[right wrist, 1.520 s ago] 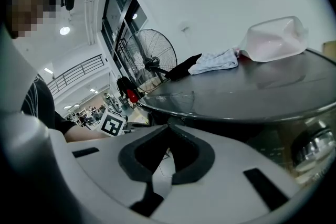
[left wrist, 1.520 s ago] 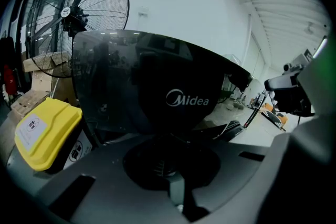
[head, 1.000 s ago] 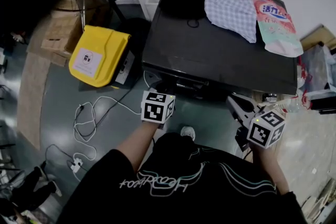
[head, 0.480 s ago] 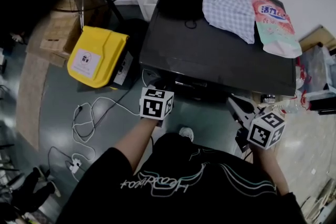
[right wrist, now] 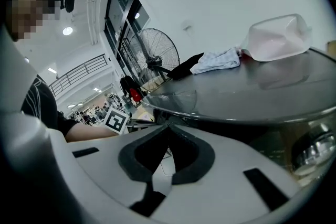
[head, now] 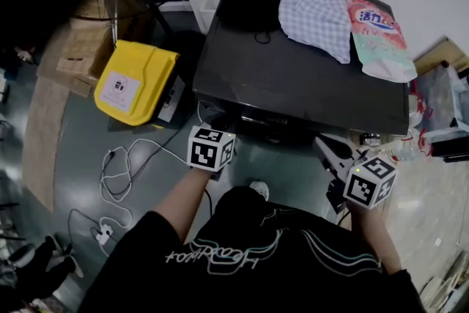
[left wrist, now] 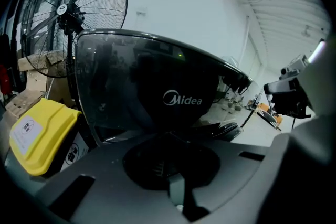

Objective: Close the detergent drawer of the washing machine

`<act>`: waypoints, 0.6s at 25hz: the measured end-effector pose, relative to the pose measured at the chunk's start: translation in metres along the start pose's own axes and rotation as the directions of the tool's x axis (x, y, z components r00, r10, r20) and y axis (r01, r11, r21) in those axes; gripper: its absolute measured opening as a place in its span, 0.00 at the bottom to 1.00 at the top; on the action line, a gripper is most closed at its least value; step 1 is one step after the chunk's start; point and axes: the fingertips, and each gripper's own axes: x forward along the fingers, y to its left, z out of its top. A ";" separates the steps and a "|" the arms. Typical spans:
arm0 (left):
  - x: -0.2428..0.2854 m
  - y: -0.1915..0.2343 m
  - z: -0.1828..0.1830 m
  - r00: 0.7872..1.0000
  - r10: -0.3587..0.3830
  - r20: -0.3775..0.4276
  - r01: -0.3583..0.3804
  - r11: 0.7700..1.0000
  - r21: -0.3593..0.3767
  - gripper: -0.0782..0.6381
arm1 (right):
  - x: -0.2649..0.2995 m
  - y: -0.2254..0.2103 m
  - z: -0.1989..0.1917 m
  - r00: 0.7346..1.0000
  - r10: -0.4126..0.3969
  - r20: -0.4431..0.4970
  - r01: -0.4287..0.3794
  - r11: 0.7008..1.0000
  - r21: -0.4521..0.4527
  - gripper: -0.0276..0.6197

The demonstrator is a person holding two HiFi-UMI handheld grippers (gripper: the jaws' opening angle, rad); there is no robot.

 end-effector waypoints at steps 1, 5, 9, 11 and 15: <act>-0.004 -0.001 -0.002 1.000 -0.006 -0.004 0.006 1.000 0.000 0.14 | 0.000 0.002 0.001 1.000 0.009 0.002 -0.009 1.000 -0.004 0.09; -0.030 -0.014 0.001 0.998 -0.056 0.013 0.056 0.998 -0.018 0.14 | 0.000 0.013 0.006 0.999 0.054 0.001 -0.054 0.998 -0.030 0.09; -0.068 -0.047 0.032 0.981 -0.160 0.111 0.164 0.986 -0.024 0.14 | 0.002 0.027 0.014 0.995 0.099 0.017 -0.098 0.993 -0.059 0.09; -0.087 -0.065 0.051 0.966 -0.207 0.155 0.209 0.978 0.007 0.14 | 0.000 0.035 0.021 0.992 0.123 0.029 -0.121 0.990 -0.068 0.09; -0.123 -0.097 0.085 0.934 -0.280 0.224 0.279 0.960 0.036 0.14 | -0.010 0.055 0.044 0.980 0.184 0.069 -0.177 0.979 -0.102 0.09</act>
